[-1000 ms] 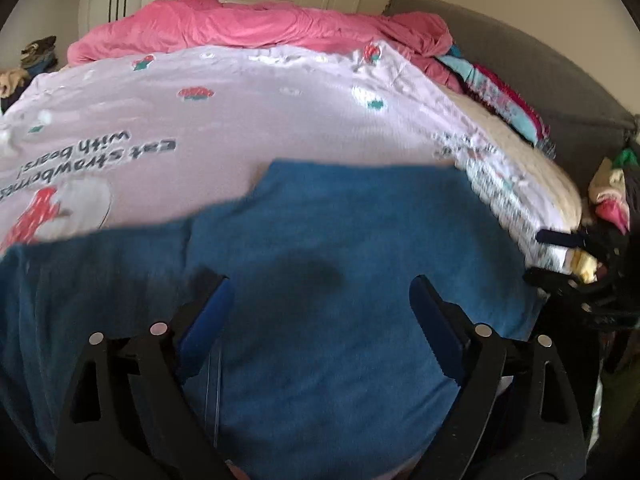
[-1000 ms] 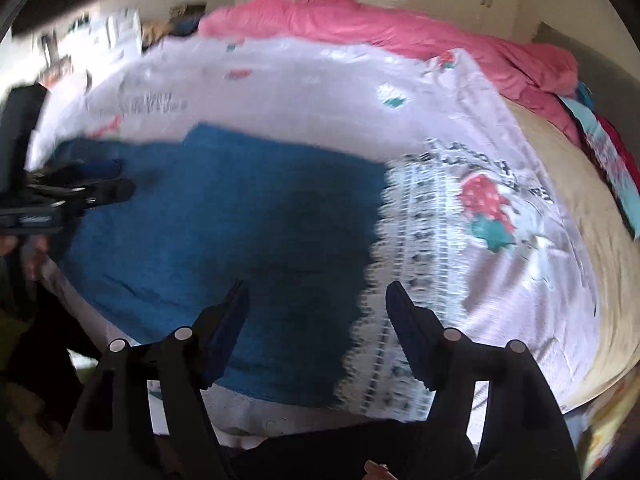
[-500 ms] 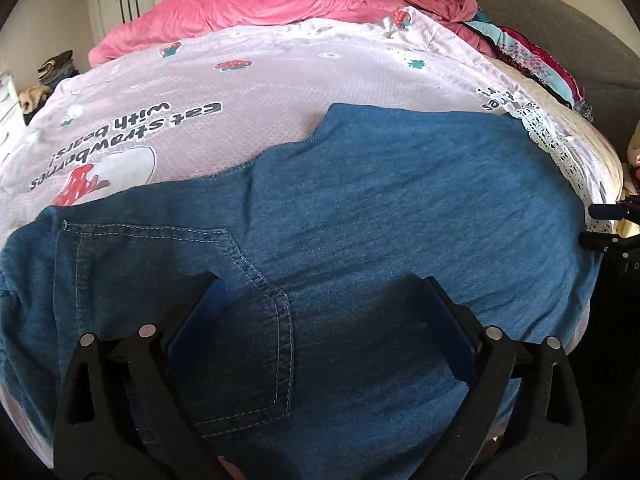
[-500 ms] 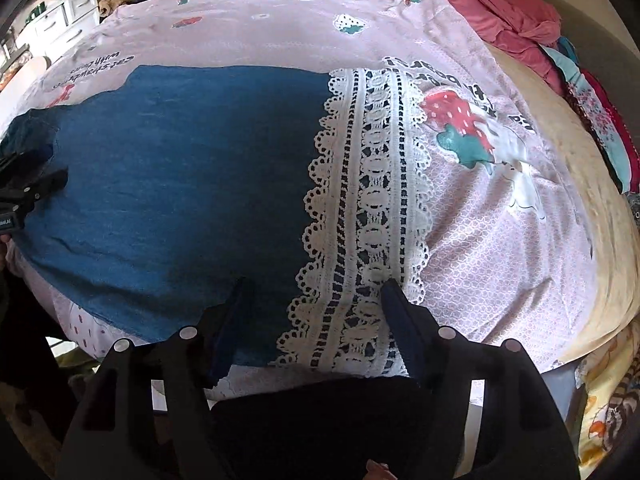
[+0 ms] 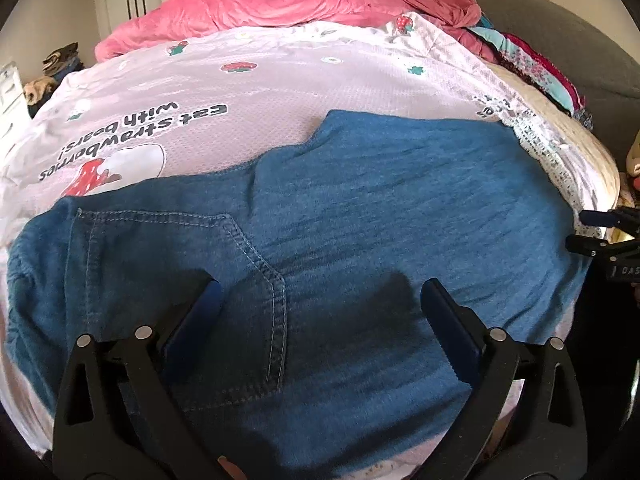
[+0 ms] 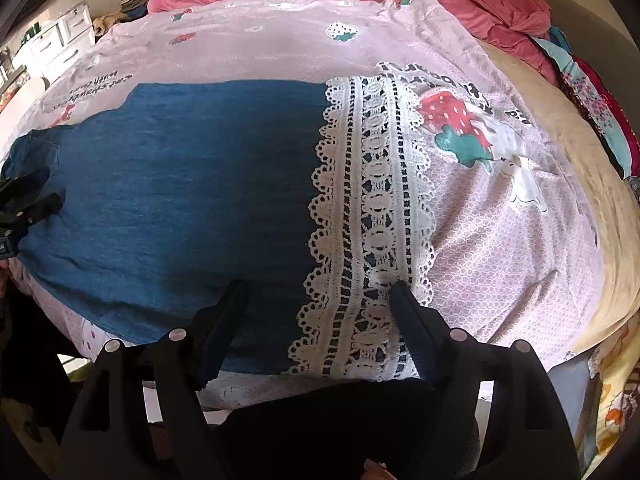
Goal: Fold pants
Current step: 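Release the pants and open both grippers above the flattened denim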
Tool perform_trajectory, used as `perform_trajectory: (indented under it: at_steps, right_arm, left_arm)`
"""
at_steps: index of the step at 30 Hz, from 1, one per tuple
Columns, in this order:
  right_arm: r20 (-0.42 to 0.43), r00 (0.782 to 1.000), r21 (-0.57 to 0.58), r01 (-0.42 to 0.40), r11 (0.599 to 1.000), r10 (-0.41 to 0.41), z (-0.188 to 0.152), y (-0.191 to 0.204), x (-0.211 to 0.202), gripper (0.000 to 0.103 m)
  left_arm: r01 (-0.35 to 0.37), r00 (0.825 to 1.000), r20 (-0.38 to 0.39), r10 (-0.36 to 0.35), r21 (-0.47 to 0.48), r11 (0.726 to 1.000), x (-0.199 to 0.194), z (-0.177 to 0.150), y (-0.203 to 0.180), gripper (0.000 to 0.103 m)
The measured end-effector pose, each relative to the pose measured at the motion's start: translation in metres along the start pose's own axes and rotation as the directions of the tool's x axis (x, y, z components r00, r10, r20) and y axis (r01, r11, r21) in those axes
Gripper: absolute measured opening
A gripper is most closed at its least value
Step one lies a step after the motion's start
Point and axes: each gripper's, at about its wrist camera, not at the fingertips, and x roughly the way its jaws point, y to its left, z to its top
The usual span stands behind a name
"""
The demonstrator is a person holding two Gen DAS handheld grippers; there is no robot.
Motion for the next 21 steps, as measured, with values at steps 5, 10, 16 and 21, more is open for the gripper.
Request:
perform_trajectory:
  at_steps: [5, 10, 16, 21]
  right_arm:
    - [0.07, 0.996, 0.077, -0.066, 0.995, 0.061, -0.005, -0.004, -0.021, 0.083]
    - [0.134, 0.989, 0.094, -0.069, 0.993, 0.056, -0.006, -0.006, -0.047, 0.083]
    - [0.16, 0.986, 0.132, -0.061, 0.989, 0.039, -0.015, -0.02, -0.06, 0.083]
    - [0.173, 0.985, 0.175, -0.049, 0.983, 0.018, -0.025, -0.033, -0.068, 0.083]
  left_arm:
    - [0.021, 1.0, 0.015, -0.021, -0.005, 1.0, -0.014, -0.002, -0.004, 0.093]
    - [0.03, 0.999, 0.029, -0.031, 0.009, 0.999, -0.023, -0.001, -0.01, 0.093]
    - [0.055, 0.998, 0.034, -0.056, 0.027, 0.998, -0.03, 0.0, -0.02, 0.093]
    - [0.068, 0.997, 0.04, -0.07, 0.056, 0.996, -0.036, 0.002, -0.032, 0.093]
